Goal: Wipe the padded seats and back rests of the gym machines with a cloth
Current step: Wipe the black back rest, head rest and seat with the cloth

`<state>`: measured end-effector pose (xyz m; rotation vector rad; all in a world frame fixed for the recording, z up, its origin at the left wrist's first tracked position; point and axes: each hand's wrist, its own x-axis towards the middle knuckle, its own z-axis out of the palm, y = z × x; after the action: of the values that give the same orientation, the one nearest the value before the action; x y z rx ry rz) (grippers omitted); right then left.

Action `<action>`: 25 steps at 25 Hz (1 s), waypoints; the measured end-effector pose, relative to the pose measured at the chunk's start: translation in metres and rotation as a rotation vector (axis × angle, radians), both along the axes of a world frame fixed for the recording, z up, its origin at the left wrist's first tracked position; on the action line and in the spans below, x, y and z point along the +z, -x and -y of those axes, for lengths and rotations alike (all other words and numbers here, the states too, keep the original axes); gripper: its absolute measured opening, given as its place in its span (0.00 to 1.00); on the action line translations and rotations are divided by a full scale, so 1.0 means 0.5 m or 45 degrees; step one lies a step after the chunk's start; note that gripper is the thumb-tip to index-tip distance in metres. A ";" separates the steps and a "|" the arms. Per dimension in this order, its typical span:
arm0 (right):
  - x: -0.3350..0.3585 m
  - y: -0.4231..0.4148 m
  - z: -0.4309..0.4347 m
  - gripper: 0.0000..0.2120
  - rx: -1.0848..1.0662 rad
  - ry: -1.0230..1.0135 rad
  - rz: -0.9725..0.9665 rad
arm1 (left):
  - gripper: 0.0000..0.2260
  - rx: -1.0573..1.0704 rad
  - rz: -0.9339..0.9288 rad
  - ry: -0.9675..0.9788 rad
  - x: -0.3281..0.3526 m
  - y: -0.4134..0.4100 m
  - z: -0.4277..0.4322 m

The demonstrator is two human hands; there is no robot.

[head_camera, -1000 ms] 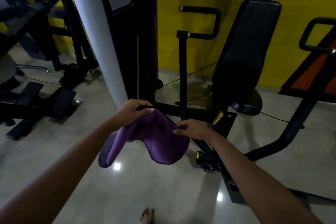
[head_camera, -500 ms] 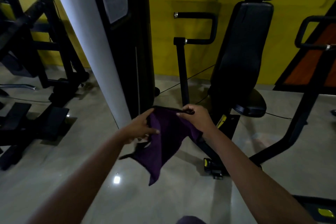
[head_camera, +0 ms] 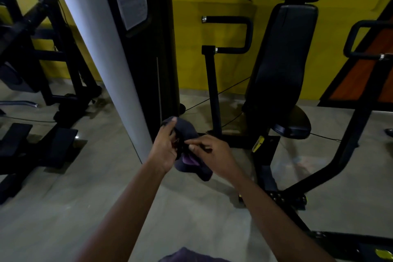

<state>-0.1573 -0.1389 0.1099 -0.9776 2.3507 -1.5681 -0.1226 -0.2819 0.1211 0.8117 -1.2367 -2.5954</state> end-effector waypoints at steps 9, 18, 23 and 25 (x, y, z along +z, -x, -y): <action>0.034 0.111 0.002 0.15 0.330 -0.200 0.483 | 0.30 -0.747 -0.160 0.895 0.033 -0.038 0.075; -0.034 0.084 -0.077 0.13 0.127 -0.278 0.508 | 0.46 -1.135 0.094 1.407 -0.081 -0.068 0.087; 0.009 0.150 -0.092 0.30 -0.111 0.252 1.011 | 0.24 -0.479 -0.117 0.359 -0.017 -0.001 0.120; -0.036 0.145 -0.100 0.28 -0.116 0.163 1.176 | 0.36 -0.525 0.006 -0.011 -0.073 -0.015 0.097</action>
<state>-0.2296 -0.0892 0.0921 -0.0730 1.6597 -1.6991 -0.1153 -0.3306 0.0845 0.6161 -1.5356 -2.9128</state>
